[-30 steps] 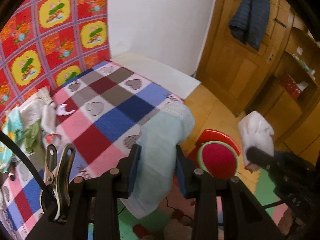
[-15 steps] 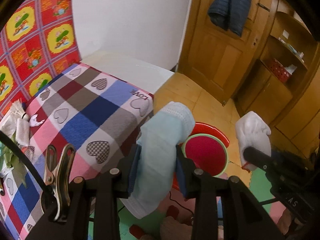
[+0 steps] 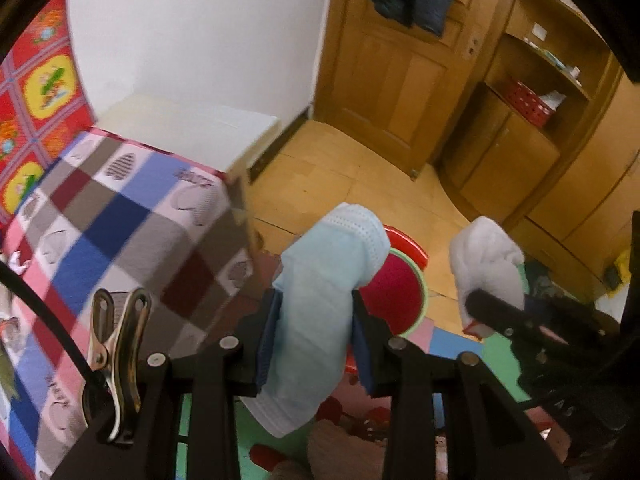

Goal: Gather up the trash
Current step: 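Carry the sock and blue cloth in both tools over the red bucket, then open both tools to drop the sock and cloth into the red bucket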

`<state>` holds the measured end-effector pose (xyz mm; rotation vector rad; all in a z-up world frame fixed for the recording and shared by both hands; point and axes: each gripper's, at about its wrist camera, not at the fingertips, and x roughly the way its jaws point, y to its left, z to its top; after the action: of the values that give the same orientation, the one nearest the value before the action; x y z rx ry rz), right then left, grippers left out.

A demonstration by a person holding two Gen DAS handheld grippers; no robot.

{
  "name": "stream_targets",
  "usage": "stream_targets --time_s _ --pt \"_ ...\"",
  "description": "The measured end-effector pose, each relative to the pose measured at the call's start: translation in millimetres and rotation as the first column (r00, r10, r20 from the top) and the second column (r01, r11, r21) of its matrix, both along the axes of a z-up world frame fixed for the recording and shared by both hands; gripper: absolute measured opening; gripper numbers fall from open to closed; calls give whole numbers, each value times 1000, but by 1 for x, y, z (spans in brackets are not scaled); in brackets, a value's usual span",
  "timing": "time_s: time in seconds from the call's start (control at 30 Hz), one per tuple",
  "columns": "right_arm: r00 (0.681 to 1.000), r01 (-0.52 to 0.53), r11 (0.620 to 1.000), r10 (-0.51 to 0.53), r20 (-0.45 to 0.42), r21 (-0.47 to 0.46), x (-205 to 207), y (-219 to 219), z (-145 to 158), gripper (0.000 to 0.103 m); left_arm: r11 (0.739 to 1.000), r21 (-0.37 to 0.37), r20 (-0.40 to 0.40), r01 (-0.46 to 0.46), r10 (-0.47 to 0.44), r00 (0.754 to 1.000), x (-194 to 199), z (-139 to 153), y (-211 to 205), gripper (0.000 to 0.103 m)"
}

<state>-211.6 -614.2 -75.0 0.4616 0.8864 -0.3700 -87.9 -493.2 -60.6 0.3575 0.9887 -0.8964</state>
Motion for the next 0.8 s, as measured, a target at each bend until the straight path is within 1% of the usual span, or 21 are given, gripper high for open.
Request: stream_targets --time_s 0.1,0.27,0.5,0.63,0.7,0.8 --pt "1000 12 1000 -12 -17 7 -6 -9 -11 20 999 1 -35 40 -39 999 -9 -12 -17 35" --pt "998 33 999 -33 -47 17 -12 -27 -32 20 995 12 -60 96 -95 994 -21 -36 -47 35" --pt "995 60 997 -56 -77 45 -15 -56 -67 20 990 34 -98 138 -134 986 -26 -73 -88 35" --pt "993 71 996 -65 -101 56 -13 -76 -95 20 985 52 -103 167 -161 981 -26 -96 -108 35" --pt "991 74 996 -67 -115 58 -10 -84 -109 20 983 67 -111 170 -162 980 -24 -110 -120 35" --pt "989 84 993 -72 -132 86 -8 -98 -134 20 981 91 -131 171 -158 979 -20 -131 -136 35"
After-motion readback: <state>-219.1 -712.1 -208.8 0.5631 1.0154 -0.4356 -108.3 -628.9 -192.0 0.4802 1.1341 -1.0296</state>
